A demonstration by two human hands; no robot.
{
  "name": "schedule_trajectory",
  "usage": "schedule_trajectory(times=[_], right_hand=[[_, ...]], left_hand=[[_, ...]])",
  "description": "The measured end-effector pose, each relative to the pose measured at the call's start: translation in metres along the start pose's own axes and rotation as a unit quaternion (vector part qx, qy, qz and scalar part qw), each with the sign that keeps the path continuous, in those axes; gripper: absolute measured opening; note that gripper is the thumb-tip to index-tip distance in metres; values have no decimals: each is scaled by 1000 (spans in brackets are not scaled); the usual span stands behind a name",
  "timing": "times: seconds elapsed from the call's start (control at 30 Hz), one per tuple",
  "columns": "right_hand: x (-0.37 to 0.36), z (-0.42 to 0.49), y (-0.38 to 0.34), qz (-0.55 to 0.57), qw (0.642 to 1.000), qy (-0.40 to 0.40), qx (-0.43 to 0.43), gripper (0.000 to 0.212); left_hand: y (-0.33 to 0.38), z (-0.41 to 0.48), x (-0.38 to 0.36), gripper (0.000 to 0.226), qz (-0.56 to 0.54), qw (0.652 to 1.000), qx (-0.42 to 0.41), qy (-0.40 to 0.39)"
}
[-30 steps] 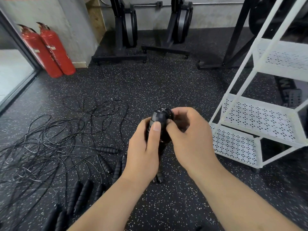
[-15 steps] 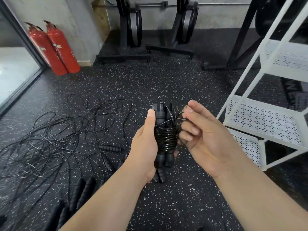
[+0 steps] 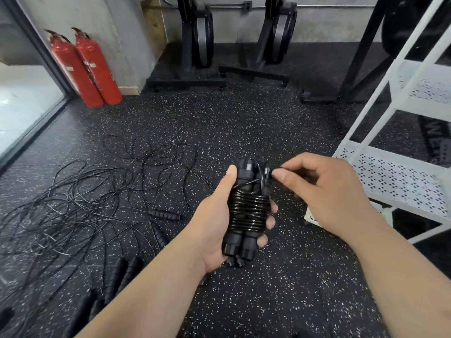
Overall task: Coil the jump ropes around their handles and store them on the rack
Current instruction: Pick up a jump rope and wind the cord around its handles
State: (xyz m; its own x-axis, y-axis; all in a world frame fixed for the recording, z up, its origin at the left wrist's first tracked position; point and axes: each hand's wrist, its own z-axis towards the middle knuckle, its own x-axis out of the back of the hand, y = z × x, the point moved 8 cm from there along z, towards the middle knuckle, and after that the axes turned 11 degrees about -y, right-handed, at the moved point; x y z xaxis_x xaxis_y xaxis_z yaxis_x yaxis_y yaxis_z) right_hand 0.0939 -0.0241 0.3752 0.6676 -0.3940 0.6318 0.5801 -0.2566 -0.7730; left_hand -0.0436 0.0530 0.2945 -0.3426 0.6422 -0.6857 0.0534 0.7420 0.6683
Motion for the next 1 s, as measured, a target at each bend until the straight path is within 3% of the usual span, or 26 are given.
schedule_trajectory(times=[0.1,0.23,0.33,0.47,0.57,0.7,0.8,0.87,1.0], right_hand=[[-1,0,9,81,995,-20,-56,22],[-17,-3,21,279,946,-81,-142,34],[-30,-3,24,387,901,-101,-169,30],[-43,-2,23,494,849,-71,-175,28],[-48,-4,16,458,873,-49,-163,39],[-52,-7,-13,278,954,-70,-89,41],[-46,-6,-19,195,978,-48,-49,41],[-41,-4,-7,229,971,-15,-63,37],[-47,0,21,455,879,43,-138,24]], left_hand=[[7,-1,7,78,75,997,-18,30],[32,-10,13,64,237,954,-118,144],[29,-11,11,67,224,955,-118,156],[22,-9,11,73,173,968,-101,153],[19,-9,17,72,137,968,-105,183],[21,-9,30,66,163,949,-123,240],[20,-10,30,64,158,948,-124,248],[16,-7,31,65,134,956,-104,239],[7,0,19,71,88,978,-78,171]])
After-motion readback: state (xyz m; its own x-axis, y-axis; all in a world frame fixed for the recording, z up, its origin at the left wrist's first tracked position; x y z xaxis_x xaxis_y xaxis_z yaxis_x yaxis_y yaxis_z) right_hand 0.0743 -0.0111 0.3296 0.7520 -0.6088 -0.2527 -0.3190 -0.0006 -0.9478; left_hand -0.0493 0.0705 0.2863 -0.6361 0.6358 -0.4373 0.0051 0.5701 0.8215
